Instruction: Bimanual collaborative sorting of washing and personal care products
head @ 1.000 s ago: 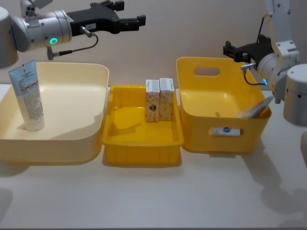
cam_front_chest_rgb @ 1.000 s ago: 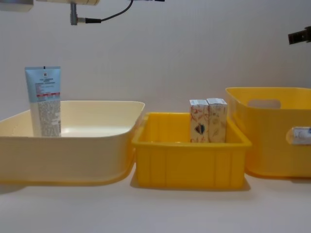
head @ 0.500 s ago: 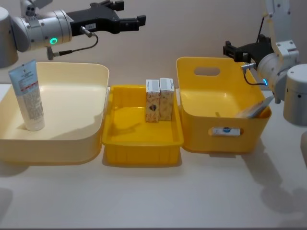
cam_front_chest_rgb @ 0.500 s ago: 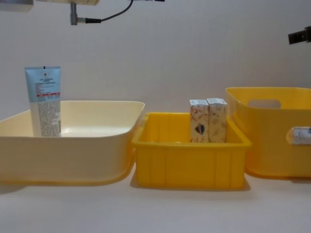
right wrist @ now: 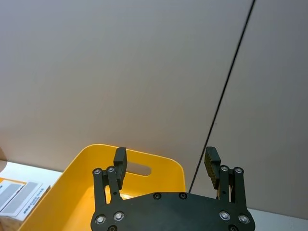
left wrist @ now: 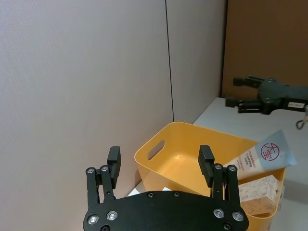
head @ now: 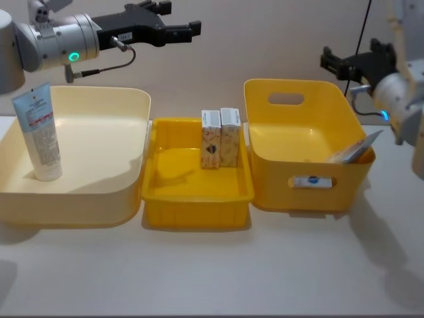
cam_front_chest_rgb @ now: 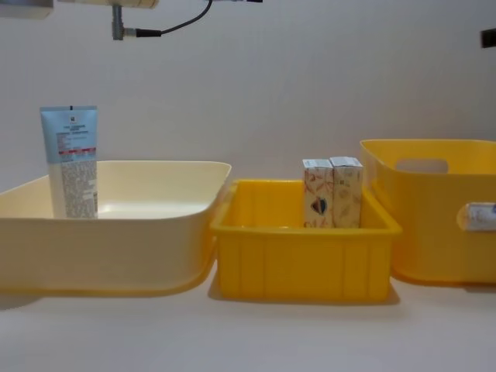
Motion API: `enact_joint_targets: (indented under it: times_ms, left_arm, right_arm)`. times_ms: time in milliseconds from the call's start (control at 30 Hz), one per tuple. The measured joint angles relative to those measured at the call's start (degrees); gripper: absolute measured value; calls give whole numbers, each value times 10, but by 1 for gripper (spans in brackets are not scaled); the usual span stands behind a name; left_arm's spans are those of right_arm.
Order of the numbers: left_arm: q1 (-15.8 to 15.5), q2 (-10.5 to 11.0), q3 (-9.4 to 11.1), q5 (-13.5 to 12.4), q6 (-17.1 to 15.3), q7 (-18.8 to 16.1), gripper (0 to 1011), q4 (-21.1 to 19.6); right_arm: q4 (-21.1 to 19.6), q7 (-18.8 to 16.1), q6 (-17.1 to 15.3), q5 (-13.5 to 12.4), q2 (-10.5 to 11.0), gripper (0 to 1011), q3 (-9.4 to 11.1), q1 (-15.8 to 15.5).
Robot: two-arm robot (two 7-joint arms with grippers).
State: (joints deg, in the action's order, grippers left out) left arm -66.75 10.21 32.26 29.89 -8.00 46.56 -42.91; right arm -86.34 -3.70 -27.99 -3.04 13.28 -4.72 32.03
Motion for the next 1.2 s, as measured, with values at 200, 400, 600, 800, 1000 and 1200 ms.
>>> enact_joint_targets:
  times_ms: [200,400,600,800,1000,1200]
  left_arm:
    - [0,0,0,0,0,0,1003,0]
    - [0,0,0,0,0,0,1003,0]
    - [0,0,0,0,0,0,1003,0]
    - [0,0,0,0,0,0,1003,0]
    - [0,0,0,0,0,0,1003,0]
    - [0,0,0,0,0,0,1003,0]
  right_arm:
    - [-52,-16,13,-18,17,1001,39,-53]
    - [-114,-29,15,-38,38,1001,102,-124]
    - [-147,-33,11,-48,50,1001,149,-167]
    - [-169,-34,2,-54,63,1001,202,-204]
    - [-177,-32,-9,-55,76,1001,250,-230]
    - [-175,-27,-22,-54,89,1001,294,-248]
